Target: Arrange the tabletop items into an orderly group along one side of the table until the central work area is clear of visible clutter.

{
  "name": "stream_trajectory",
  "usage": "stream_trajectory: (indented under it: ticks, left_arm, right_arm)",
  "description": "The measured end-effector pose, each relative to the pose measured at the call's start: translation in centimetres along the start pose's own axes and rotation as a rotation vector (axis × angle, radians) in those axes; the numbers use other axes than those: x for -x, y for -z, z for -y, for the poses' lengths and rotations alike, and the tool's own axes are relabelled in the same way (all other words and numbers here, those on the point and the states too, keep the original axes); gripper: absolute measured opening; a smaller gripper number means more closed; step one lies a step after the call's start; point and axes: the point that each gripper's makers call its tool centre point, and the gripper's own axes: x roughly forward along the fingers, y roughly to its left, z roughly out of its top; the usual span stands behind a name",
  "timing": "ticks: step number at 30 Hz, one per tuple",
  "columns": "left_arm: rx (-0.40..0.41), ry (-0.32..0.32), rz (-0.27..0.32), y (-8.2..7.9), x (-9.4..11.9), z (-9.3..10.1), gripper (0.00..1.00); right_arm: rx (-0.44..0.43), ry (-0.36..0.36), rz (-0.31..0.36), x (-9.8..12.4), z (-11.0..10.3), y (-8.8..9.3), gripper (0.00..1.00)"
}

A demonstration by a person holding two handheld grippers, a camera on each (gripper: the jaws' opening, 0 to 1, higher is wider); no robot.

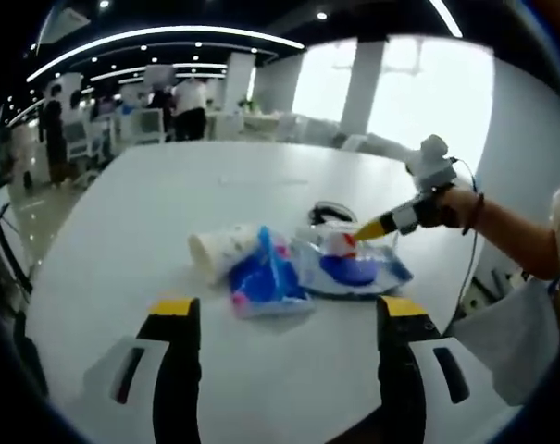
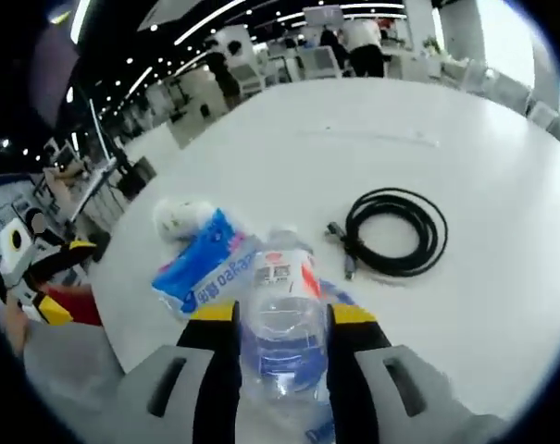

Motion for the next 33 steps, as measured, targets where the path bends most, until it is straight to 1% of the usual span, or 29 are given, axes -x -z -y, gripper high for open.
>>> stream_trajectory:
  ticks: [1,2,3,4,5,6,7,8,9,10,12,14,15,17,20,25,27,28,30,33]
  left_arm:
    - [0.000,0.002,0.000,0.0,0.0,0.0,0.74]
    - [-0.001,0.003,-0.001,0.0,0.0,0.1,0.74]
    - [-0.003,0.002,-0.001,0.0,0.0,0.0,0.74]
    - [-0.006,0.002,-0.001,0.0,-0.1,0.0,0.74]
    - [-0.010,0.003,-0.002,0.0,-0.1,0.0,0.74]
    - [-0.012,0.002,-0.001,-0.1,-0.1,0.0,0.74]
    - [-0.015,-0.002,0.001,-0.1,-0.1,-0.1,0.75]
    - [-0.018,-0.004,0.000,-0.1,0.0,-0.2,0.74]
    - [-0.020,-0.009,-0.002,0.0,0.0,-0.3,0.74]
    - [-0.021,-0.011,-0.004,0.0,0.0,-0.3,0.75]
    - [-0.026,-0.014,-0.007,0.1,0.1,-0.4,0.75]
    - [-0.030,-0.018,-0.007,0.1,0.1,-0.5,0.74]
    - [-0.030,-0.018,-0.006,0.0,0.1,-0.5,0.74]
    - [-0.029,-0.019,-0.004,0.0,0.1,-0.5,0.75]
    - [-0.030,-0.020,-0.001,-0.1,0.1,-0.6,0.75]
    - [-0.033,-0.021,-0.006,0.0,0.1,-0.6,0.74]
    - [-0.033,-0.022,-0.006,0.0,0.1,-0.6,0.74]
    - [-0.033,-0.021,-0.006,-0.1,0.1,-0.6,0.74]
    - [-0.034,-0.020,-0.008,0.0,0.1,-0.6,0.74]
    - [-0.036,-0.018,-0.012,0.1,0.1,-0.5,0.75]
  right_arm:
    - [-0.048,0.019,0.139,1.6,0.4,-2.0,0.00]
    - [-0.121,-0.023,0.067,1.2,1.7,-1.8,0.00]
    - [-0.032,-0.010,-0.021,1.0,0.8,-0.9,0.00]
    - [0.077,0.101,-0.022,1.1,2.0,-0.7,0.00]
    - [0.203,0.149,-0.046,1.0,2.3,-0.5,0.00]
    - [0.237,0.144,-0.091,0.9,2.2,0.5,0.00]
    - [0.147,0.108,-0.079,0.6,1.5,1.0,0.00]
    - [0.078,0.075,-0.084,0.5,1.0,1.4,0.01]
    - [0.065,0.082,-0.075,0.6,1.6,1.3,0.01]
    - [0.109,0.122,-0.060,0.8,2.1,0.9,0.01]
    - [0.100,0.136,-0.062,1.0,2.2,0.9,0.01]
    - [0.051,0.115,-0.042,1.0,2.0,0.3,0.01]
    - [0.012,0.117,-0.035,1.2,2.0,0.1,0.01]
    - [0.023,0.119,-0.034,1.2,2.1,-0.1,0.01]
    - [0.012,0.122,-0.045,1.1,2.1,0.0,0.01]
    - [-0.002,0.106,-0.026,0.9,1.7,-0.7,0.01]
    - [0.019,0.117,-0.028,0.7,1.9,-1.1,0.01]
    - [0.012,0.138,-0.029,0.7,2.3,-1.2,0.01]
    - [0.025,0.136,-0.036,0.6,2.2,-1.3,0.01]
    - [0.072,0.160,-0.058,0.4,2.5,-1.4,0.04]
